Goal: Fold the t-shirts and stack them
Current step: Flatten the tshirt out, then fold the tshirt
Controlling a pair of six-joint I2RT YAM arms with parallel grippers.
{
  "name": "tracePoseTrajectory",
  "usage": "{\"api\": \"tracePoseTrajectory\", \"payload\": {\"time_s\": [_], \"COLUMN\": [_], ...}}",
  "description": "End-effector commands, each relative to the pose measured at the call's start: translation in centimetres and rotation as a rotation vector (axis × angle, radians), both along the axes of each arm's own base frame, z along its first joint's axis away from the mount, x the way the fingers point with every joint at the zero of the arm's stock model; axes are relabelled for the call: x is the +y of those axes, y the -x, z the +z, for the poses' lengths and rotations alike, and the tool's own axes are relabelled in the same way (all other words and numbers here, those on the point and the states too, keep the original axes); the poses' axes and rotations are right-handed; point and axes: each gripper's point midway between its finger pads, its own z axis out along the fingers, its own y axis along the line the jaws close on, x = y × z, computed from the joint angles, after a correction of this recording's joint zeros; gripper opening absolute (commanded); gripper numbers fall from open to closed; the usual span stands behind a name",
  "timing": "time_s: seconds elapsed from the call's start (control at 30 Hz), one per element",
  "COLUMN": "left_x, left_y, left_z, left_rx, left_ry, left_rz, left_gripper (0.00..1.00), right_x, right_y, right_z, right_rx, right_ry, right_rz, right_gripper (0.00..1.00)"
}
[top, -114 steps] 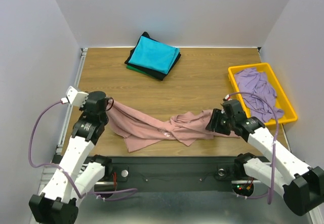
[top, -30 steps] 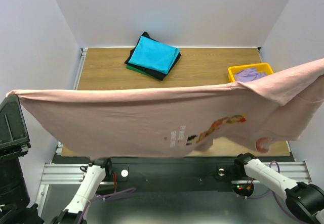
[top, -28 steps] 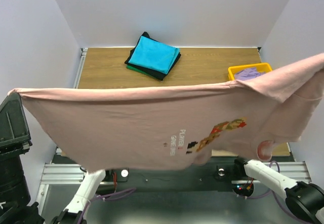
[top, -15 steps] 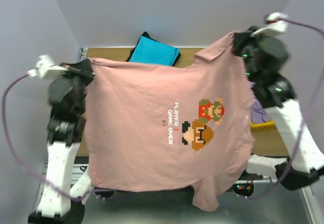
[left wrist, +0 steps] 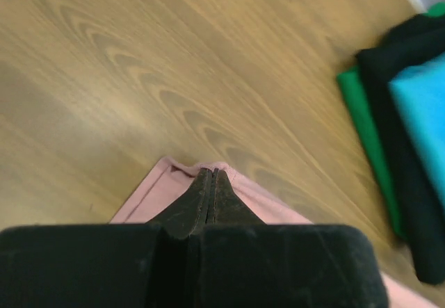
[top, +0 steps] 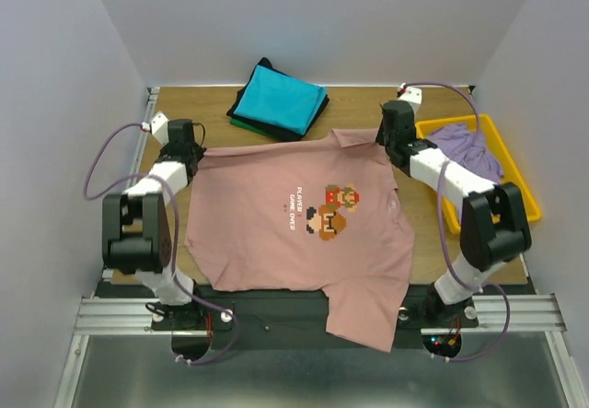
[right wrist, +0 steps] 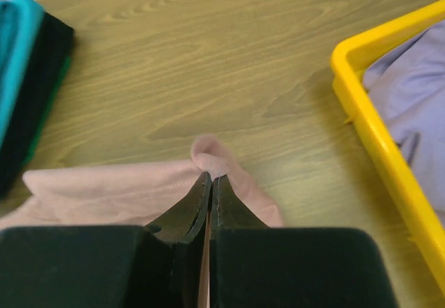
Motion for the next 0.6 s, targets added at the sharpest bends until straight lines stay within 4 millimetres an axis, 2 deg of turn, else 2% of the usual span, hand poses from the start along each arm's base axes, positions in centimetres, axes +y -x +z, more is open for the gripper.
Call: {"api": "tracePoseTrajectory", "payload": {"time_s": [0.0,0.07,0.1,0.13,0.2,0.27,0.33,0.37,0.4,0.43,0.47,0.53,0.57], "left_x": [0.9,1.0,0.9,0.9,0.9,0.8,0.6,0.3,0.2,-0.2,-0.4,-0.9,-0.9], "left_y": [-5.6,-7.2,-7.6,-8.0,-8.5,-8.5,-8.2,-7.8,-7.6,-7.3,-7.0,-6.0,-5.3], "left_z": [1.0,-0.2,-0.4,-0.5,-0.5,-0.1,-0.2,0.0,-0.3,-0.3,-0.4,-0.4,-0.7], "left_rx": [-0.065,-0.050,-0.049,-0.049,-0.055,-0.062,-0.058,-0.062,-0.054,-0.052,-0.040,-0.027,0.001], "left_ry": [0.042,0.062,0.069,0.074,0.077,0.077,0.085,0.094,0.095,0.110,0.117,0.137,0.141], "left_rz": [-0.035,-0.046,-0.053,-0.055,-0.055,-0.061,-0.070,-0.081,-0.082,-0.100,-0.110,-0.129,-0.125], "left_gripper": [0.00,0.00,0.00,0.00,0.00,0.00,0.00,0.00,0.00,0.00,0.00,0.00,0.00], "right_x": [0.9,1.1,1.3,1.5,1.8,1.8,1.7,1.7,1.7,1.6,1.5,1.3,1.3], "right_y": [-5.1,-6.2,-6.8,-7.4,-7.9,-7.6,-6.6,-5.6,-5.3,-4.1,-3.2,-1.3,-0.3], "right_z": [0.9,0.1,-1.1,-0.6,-1.0,-1.0,-0.2,0.0,-0.8,0.0,-0.9,-1.5,-0.5], "right_rx": [-0.102,-0.089,-0.070,-0.083,-0.077,-0.074,-0.080,-0.066,-0.050,-0.040,-0.010,0.044,0.036], "right_ry": [-0.079,-0.076,-0.067,-0.069,-0.066,-0.078,-0.088,-0.102,-0.109,-0.118,-0.133,-0.140,-0.167], "right_rz": [0.013,0.032,0.038,0.044,0.054,0.057,0.063,0.066,0.069,0.075,0.070,0.070,0.076], "right_gripper": [0.00,0.00,0.01,0.00,0.00,0.00,0.01,0.00,0.00,0.01,0.00,0.00,0.01]}}
